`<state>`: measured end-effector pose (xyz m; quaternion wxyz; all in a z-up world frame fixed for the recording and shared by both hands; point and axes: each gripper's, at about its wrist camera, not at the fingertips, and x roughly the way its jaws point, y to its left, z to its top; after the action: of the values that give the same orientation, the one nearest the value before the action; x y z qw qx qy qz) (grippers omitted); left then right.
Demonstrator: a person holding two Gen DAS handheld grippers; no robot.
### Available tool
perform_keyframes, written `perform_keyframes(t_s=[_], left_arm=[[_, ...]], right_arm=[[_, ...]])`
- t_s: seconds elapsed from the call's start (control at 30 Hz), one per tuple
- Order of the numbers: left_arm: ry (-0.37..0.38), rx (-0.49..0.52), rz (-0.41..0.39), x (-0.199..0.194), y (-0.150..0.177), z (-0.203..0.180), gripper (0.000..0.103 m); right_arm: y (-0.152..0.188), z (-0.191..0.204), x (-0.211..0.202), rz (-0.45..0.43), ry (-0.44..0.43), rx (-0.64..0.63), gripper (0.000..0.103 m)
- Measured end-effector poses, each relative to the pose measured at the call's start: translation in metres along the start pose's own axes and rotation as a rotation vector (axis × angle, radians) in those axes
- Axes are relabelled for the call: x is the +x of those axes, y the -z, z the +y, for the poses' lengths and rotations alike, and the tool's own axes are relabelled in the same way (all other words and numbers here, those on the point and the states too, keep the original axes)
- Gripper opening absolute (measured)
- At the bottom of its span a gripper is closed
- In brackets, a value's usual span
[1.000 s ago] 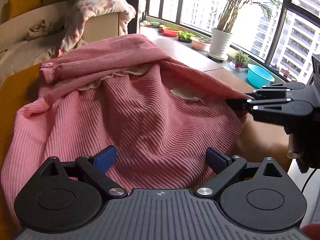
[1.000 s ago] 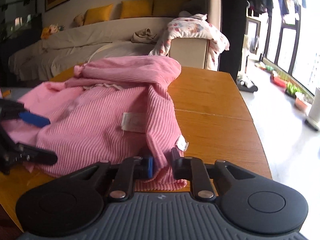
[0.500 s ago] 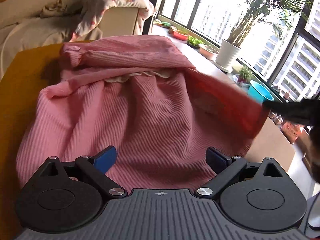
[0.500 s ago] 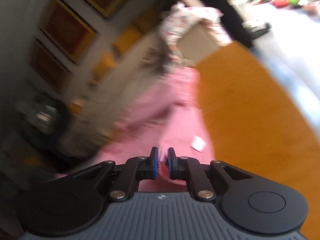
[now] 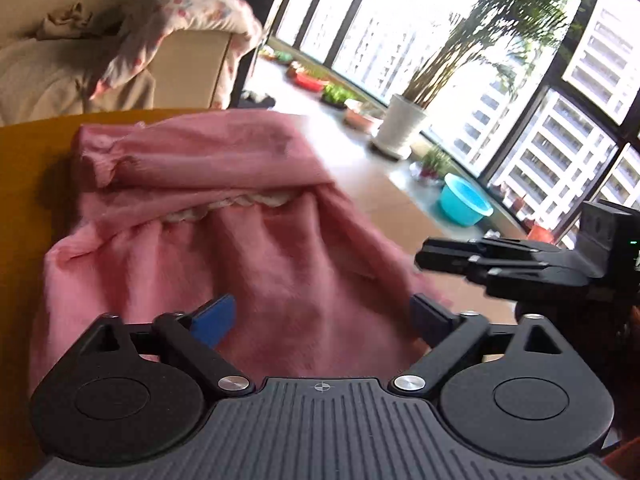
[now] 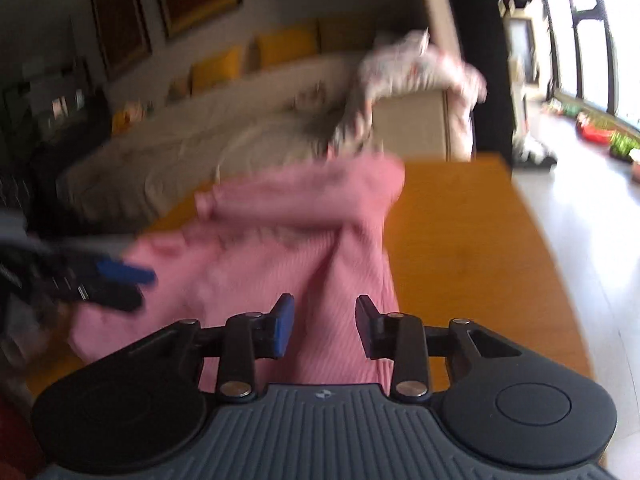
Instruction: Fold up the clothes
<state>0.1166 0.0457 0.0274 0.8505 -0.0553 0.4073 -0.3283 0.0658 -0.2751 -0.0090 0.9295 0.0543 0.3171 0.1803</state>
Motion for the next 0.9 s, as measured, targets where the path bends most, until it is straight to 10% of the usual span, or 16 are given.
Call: perform_keyframes(t_s=[0.17,0.4,0.57,0.63,0.7,0.9], left_arm=[[-0.054,-0.066,0.111,-0.02,0.015,0.031,0.069],[-0.378,-0.026,-0.082,-0.098,0.023,0.042,0.075],[-0.426,0.019,-0.055,-0.062,0.033,0.033,0.077],[-0.487,0.067,-0.042,-0.044,0.038,0.029,0.059],[-0.537,0.111,-0.024,-0.031,0.038,0.029,0.008],[-0.59,0.363,-0.048,-0.028,0.011,-0.021,0.005]], right_arm=[[0.017,-0.015,0.009,0.084,-0.02,0.009,0.041],[-0.005,-0.032,0.017,0.093,-0.012,0.056,0.049],[-0.015,-0.025,0.02,0.002,-0.075,0.09,0.05],[-0.017,-0.018,0.027,-0.029,-0.126,0.094,0.054],[-0.015,-0.011,0.032,-0.04,-0.156,0.074,0.055],[-0.012,-0.011,0.028,-0.071,-0.171,0.071,0.056]])
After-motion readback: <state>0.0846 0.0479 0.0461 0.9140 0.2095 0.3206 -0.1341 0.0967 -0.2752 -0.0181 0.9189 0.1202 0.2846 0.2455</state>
